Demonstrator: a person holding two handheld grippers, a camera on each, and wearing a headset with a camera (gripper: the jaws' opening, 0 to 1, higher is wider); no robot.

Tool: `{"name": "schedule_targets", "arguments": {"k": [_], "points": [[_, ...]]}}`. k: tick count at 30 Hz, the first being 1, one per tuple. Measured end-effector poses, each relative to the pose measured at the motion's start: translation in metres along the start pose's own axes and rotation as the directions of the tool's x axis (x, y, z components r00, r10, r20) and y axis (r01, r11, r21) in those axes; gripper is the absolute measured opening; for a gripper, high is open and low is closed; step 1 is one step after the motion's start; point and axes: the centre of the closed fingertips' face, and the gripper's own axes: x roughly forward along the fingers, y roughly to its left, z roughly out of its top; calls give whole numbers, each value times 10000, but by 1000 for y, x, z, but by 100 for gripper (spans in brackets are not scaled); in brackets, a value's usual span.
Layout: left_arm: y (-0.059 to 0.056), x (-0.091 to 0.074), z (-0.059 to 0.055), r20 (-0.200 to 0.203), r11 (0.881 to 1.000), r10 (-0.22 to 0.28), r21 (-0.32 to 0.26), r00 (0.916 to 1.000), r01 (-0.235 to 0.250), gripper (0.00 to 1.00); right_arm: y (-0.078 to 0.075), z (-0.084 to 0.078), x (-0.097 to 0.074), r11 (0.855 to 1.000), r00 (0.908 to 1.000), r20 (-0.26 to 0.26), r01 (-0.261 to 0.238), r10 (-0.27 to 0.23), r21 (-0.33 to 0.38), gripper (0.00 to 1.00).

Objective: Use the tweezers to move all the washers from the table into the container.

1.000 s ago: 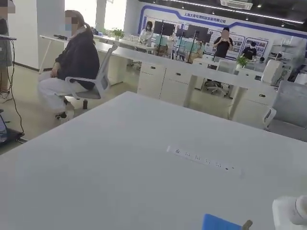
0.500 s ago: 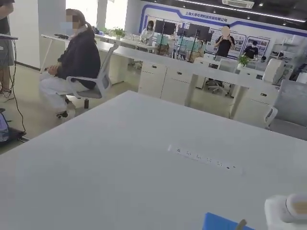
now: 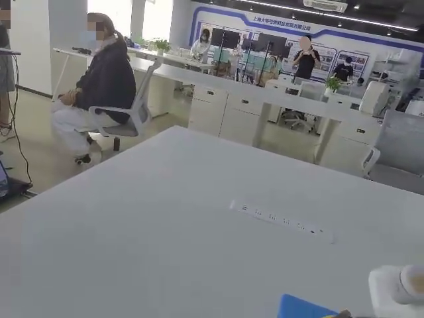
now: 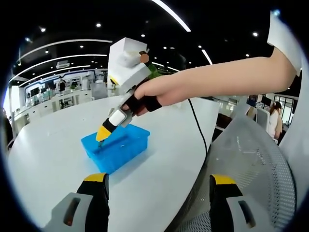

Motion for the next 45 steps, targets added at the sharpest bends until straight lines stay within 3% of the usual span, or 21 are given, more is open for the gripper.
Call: {"name": "schedule_targets", "arguments": {"k": [5,9,11,13,15,17,18,20,21,23,25,26,28,31,36,37,38,40,42,44,45], "points": [[-5,0,1,-13,9996,-297,-40,9996,297,81,14,5,-18,9977,9990,-245,-395,382,-548,2],[-8,0,3,-29,9987,-497,71,9988,497,79,19,-8,-33,9793,9898,-1372,-639,377,-1921,1],[-9,-1,3,-96,9979,-613,204,9981,615,76,22,-14,-44,9568,9772,-2092,-954,374,-2747,1],[-7,-4,6,-140,9969,-721,318,9973,725,71,29,-20,-54,9428,9626,-2635,-1444,635,-3006,2],[-5,-7,9,-136,9961,-815,336,9966,819,66,37,-26,-67,9182,9445,-3159,-2012,896,-3411,2],[-1,-11,15,-60,9954,-887,346,9960,889,63,48,-40,-81,8926,9042,-4091,-2805,1224,-3530,2],[2,-12,19,8,9952,-913,359,9958,912,62,55,-53,-91,8732,8621,-4871,-3392,1397,-3500,2],[5,-13,24,64,9945,-964,407,9953,960,61,60,-68,-99,8495,8148,-5649,-3857,1306,-3599,3],[6,-13,25,64,9940,-1006,437,9949,1002,61,61,-79,-103,8327,7794,-6168,-4114,1105,-3707,3],[7,-12,28,27,9920,-1152,529,9933,1149,57,59,-97,-106,8087,7244,-6861,-4423,671,-3879,3],[6,-11,31,-19,9892,-1324,631,9912,1322,50,55,-110,-101,7953,6998,-7136,-4495,306,-4067,4],[6,-11,33,-37,9879,-1384,695,9904,1383,46,56,-113,-98,7933,6954,-7182,-4516,262,-4083,4],[8,-11,35,-31,9868,-1445,736,9895,1443,41,59,-118,-90,7880,7006,-7132,-4505,208,-4196,4],[10,-8,37,-86,9847,-1618,642,9868,1621,31,65,-126,-81,7759,6922,-7215,-4638,162,-4276,4],[12,7,22,-896,9725,-2150,721,9725,2216,1,75,-136,-69,7507,6907,-7231,-4808,59,-4532,4],[11,11,16,-1232,9674,-2311,770,9651,2414,0,77,-134,-67,7416,6980,-7160,-4853,97,-4631,4],[13,14,16,-1292,9700,-2278,564,9651,2365,0,80,-131,-64,7470,7198,-6938,-4730,220,-4671,4],[15,22,9,-1548,9650,-2466,517,9567,2571,0,81,-130,-60,7509,7294,-6840,-4591,135,-4747,4],[15,24,11,-1582,9641,-2482,559,9557,2596,0,85,-130,-58,7459,7393,-6730,-4601,214,-4817,4],[16,25,10,-1701,9627,-2504,608,9531,2638,0,88,-131,-54,7415,7573,-6525,-4529,270,-4950,3],[17,25,9,-1786,9614,-2527,641,9509,2676,0,90,-131,-52,7447,7726,-6335,-4468,418,-4957,3]]}}
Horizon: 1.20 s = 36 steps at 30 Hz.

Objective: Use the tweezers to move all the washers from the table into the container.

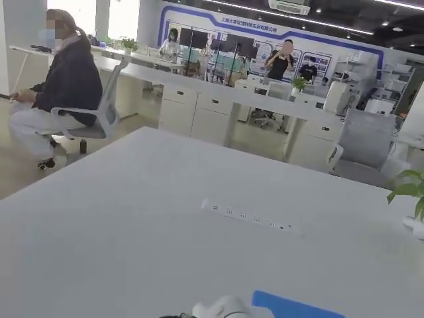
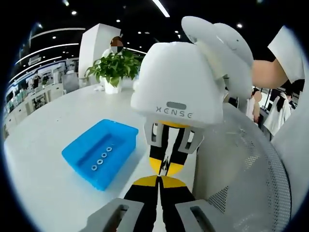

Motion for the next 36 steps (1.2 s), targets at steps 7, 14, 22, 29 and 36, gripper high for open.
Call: {"name": "schedule_targets", "arguments": {"k": [7,14,22,29,36], "points": [[-5,-9,-14,-435,9978,-525,393,9977,542,0,-2,9,6,9952,9790,1817,847,-924,494,2],[-9,-10,-18,-786,9953,-576,728,9952,633,1,-2,11,8,9893,9487,2811,1330,-1448,607,1],[-10,-7,-20,-1136,9900,-529,1242,9921,670,0,-1,12,11,9866,9360,3122,1514,-1627,603,2],[-7,0,-30,-1853,9809,-300,1833,9822,646,0,-4,9,16,9811,9302,3185,1511,-1825,1208,6],[-2,7,-39,-2736,9755,-246,2037,9615,830,0,-6,-7,0,9309,8817,3492,2190,-3171,2924,28]]}}
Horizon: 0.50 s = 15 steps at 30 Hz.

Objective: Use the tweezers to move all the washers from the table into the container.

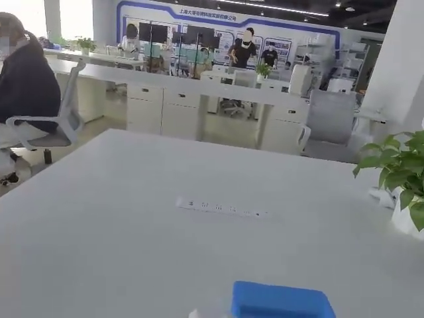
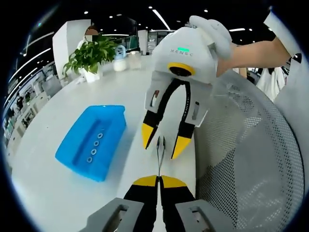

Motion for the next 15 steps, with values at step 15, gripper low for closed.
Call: {"name": "schedule_targets", "arguments": {"k": [15], "points": [[5,14,-20,-3303,9975,-599,145,9420,686,0,-45,7,-123,8336,8567,2705,2764,-4393,4783,54]]}}
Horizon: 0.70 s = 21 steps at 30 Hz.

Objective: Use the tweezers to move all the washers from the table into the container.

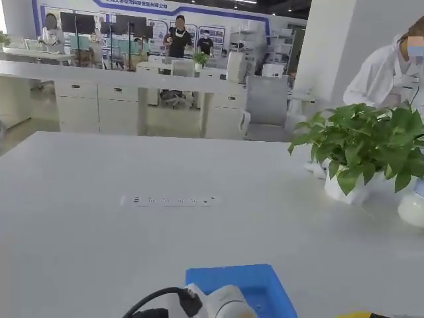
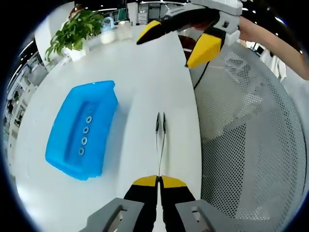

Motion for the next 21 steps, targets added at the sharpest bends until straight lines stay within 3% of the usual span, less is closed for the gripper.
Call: {"name": "schedule_targets", "arguments": {"k": [2,6,11,15,21], "points": [[-2,4,-1,-398,9998,-163,-87,9991,159,0,-7,5,-10,9985,9985,463,269,-291,477,58],[-5,8,-5,-1122,9986,-315,-456,9932,265,0,-15,10,-28,9949,9947,943,330,-420,952,63],[-6,15,-14,-2174,9988,-246,-464,9758,148,0,-20,9,-44,9935,9936,1014,381,-491,1074,67],[-7,18,-16,-2595,9986,-255,-512,9654,126,0,-17,9,-54,9928,9930,1176,-73,-69,1199,68],[-8,17,-16,-3153,9969,-427,-766,9480,194,0,-20,10,-67,9940,9905,1367,-293,147,1056,71]]}}
